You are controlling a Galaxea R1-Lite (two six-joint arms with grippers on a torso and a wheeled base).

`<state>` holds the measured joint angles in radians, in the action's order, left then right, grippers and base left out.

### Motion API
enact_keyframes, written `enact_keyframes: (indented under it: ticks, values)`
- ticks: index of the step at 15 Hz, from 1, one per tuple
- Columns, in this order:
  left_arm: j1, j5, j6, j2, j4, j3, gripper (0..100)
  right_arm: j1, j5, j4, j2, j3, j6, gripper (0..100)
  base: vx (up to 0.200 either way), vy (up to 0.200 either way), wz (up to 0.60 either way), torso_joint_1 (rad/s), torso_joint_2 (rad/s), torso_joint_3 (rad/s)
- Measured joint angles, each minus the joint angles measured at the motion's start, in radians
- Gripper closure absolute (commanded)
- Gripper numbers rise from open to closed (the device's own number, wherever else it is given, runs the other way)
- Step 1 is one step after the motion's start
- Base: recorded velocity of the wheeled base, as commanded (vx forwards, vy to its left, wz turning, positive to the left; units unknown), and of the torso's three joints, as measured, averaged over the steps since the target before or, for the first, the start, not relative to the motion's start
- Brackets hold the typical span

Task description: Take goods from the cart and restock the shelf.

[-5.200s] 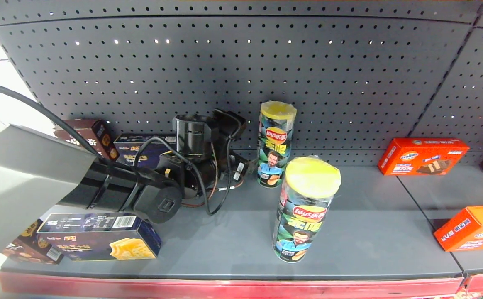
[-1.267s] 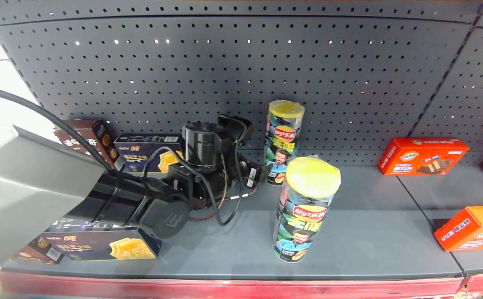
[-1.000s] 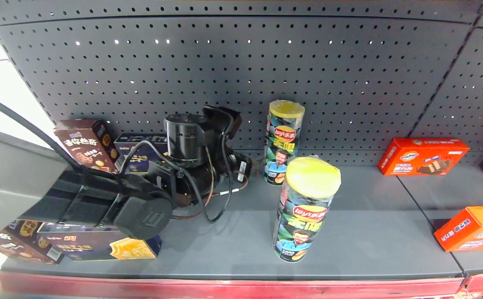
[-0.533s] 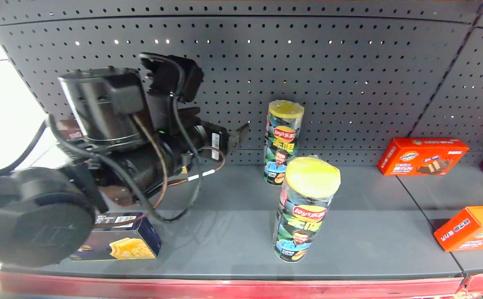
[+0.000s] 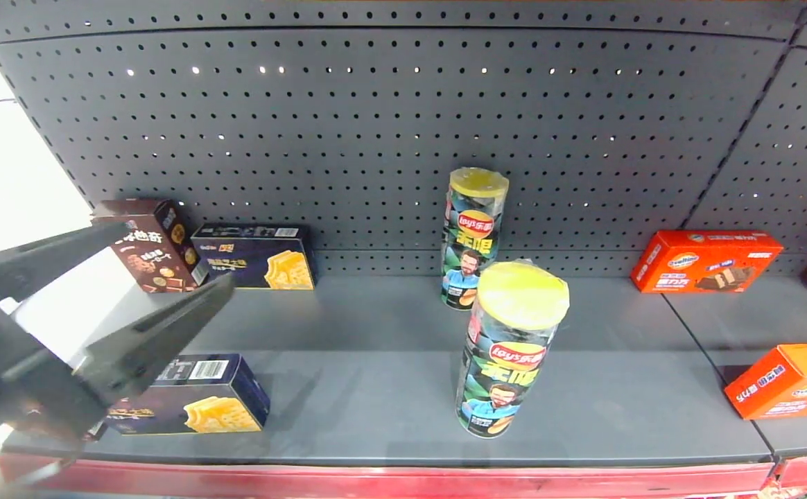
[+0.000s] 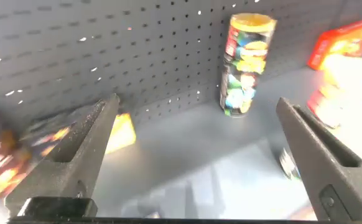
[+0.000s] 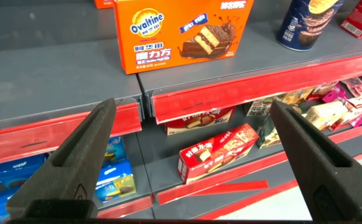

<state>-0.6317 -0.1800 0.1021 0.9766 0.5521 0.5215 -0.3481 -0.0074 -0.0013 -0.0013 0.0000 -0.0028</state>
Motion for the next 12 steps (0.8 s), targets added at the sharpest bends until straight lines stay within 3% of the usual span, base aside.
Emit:
enact_keyframes:
  ticks: [2, 4, 6, 7, 9, 11, 12]
  values:
    - [0.069, 0.001, -0.023, -0.206, -0.126, -0.079, 0, 0.000, 0.000, 0.000, 0.000, 0.000, 0.000, 0, 0.000, 0.000, 0.00, 0.000, 0.00, 0.000]
    - [0.222, 0.009, -0.071, -0.384, -0.201, -0.196, 0, -0.001, 0.000, 0.000, 0.000, 0.000, 0.000, 0, 0.000, 0.000, 0.00, 0.000, 0.00, 0.000]
    - [0.387, 0.077, -0.109, -0.540, -0.240, -0.344, 0, 0.000, 0.000, 0.000, 0.000, 0.000, 0.000, 0, 0.000, 0.000, 0.00, 0.000, 0.00, 0.000]
    - [0.447, 0.143, -0.123, -0.606, -0.250, -0.407, 0, 0.000, 0.000, 0.000, 0.000, 0.000, 0.000, 0, 0.000, 0.000, 0.00, 0.000, 0.00, 0.000]
    - [0.513, 0.262, -0.138, -0.742, -0.316, -0.481, 0, 0.000, 0.000, 0.000, 0.000, 0.000, 0.000, 0, 0.000, 0.000, 0.00, 0.000, 0.00, 0.000]
    - [0.539, 0.321, -0.119, -0.835, -0.462, -0.510, 0, -0.001, 0.000, 0.000, 0.000, 0.000, 0.000, 0, 0.000, 0.000, 0.00, 0.000, 0.00, 0.000]
    - [0.544, 0.329, -0.105, -0.857, -0.481, -0.514, 0, -0.001, 0.000, 0.000, 0.000, 0.000, 0.000, 0, 0.000, 0.000, 0.00, 0.000, 0.00, 0.000]
